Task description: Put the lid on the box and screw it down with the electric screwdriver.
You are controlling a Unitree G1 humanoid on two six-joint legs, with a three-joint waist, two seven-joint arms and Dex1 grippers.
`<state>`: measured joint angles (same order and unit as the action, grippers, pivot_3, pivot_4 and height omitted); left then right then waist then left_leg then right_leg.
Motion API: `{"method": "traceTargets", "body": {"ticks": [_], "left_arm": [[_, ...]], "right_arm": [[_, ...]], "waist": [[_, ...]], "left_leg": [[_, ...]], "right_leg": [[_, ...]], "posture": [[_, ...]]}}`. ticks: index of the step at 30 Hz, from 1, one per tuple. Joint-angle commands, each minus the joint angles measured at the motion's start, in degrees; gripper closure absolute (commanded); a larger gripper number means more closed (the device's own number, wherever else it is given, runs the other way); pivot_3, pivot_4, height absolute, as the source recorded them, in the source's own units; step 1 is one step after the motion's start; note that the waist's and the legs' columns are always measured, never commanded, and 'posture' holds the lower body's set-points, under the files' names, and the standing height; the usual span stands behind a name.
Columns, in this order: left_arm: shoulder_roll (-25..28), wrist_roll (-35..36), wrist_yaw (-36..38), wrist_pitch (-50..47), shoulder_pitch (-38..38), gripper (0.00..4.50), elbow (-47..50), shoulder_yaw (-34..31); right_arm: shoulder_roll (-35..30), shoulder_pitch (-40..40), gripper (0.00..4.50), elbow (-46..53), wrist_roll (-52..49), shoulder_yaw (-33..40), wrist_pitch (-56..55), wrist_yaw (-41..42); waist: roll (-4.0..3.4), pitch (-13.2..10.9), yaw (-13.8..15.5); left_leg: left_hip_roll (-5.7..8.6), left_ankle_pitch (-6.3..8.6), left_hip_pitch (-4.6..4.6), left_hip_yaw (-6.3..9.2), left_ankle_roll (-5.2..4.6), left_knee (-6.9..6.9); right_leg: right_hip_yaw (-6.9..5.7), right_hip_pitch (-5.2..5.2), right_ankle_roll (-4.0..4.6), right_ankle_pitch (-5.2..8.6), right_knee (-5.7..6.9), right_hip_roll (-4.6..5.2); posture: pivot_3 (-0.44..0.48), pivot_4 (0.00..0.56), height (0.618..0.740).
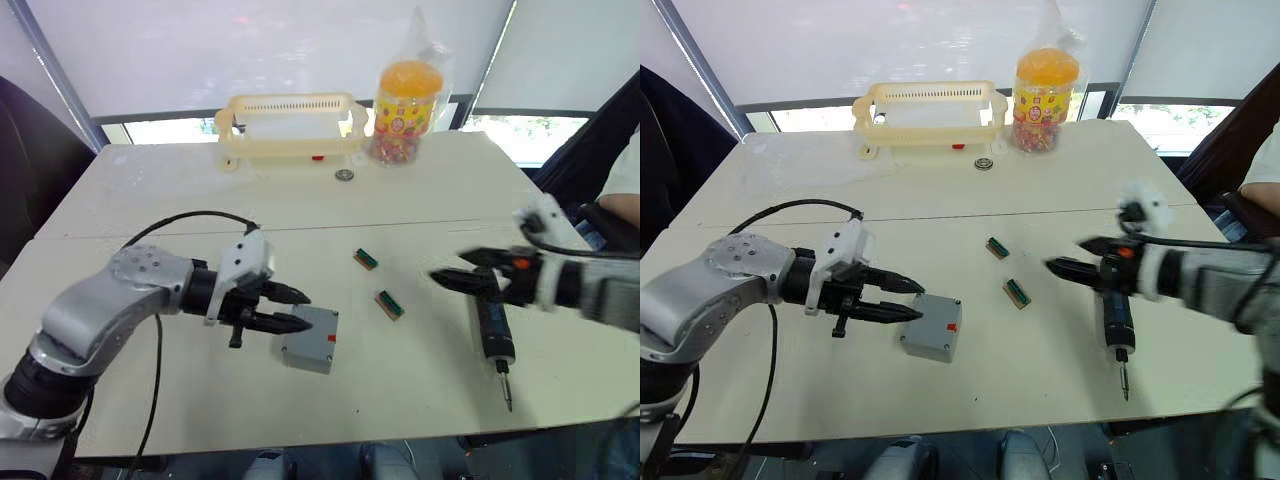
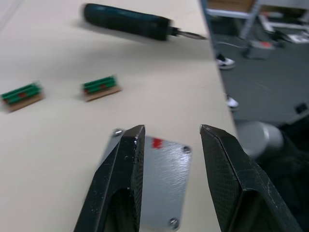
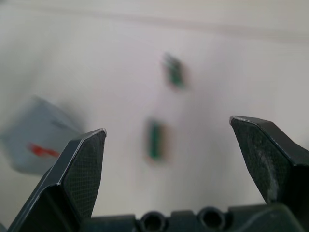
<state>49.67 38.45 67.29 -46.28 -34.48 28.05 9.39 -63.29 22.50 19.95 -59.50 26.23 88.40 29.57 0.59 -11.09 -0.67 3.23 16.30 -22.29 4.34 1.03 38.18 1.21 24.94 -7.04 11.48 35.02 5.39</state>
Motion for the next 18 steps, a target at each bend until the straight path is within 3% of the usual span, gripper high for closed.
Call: {"method": "traceTargets", "body": {"ticks": [1,5,9,18], "left_arm": [[-0.5,-1.1,4.4,3.3,-2.3,2.67,-0.4,2.6],[-2.7,-3.3,6.2,6.0,-4.0,2.67,-1.8,5.3],[-3.4,-5.2,6.3,7.9,-3.9,2.67,-1.3,6.0],[-1.8,-1.8,4.2,3.7,-3.8,2.67,3.0,2.5]], "right_arm": [[-9.5,-4.5,0.02,-5.0,-9.2,1.4,4.1,-0.7],[-13.2,-7.0,0.02,-8.7,-15.5,-1.2,4.1,-5.7],[-10.8,-7.0,0.02,-11.7,-17.3,-4.7,4.1,-12.5],[-5.1,-4.9,0.02,-16.7,-13.7,-9.6,4.1,-18.4]], "waist": [[-0.01,0.0,-0.1],[0.01,0.0,-0.2],[0.03,0.0,0.0],[0.06,0.0,0.0]], "left_leg": [[-0.03,0.03,0.04,-0.07,-0.05,0.00],[-0.08,0.06,0.13,-0.21,-0.10,0.01],[-0.08,0.06,0.11,-0.20,-0.10,0.04],[-0.07,0.06,0.08,-0.15,-0.10,0.08]], "right_leg": [[0.02,-0.02,0.05,0.03,0.01,0.00],[0.08,-0.05,0.24,0.14,0.03,-0.04],[0.09,-0.06,0.19,0.14,0.02,-0.04],[0.11,-0.06,0.02,0.07,0.02,-0.04]], "posture": [[0.000,0.150,0.740],[0.000,0.150,0.740],[0.000,0.150,0.740],[0.000,0.150,0.740]]}}
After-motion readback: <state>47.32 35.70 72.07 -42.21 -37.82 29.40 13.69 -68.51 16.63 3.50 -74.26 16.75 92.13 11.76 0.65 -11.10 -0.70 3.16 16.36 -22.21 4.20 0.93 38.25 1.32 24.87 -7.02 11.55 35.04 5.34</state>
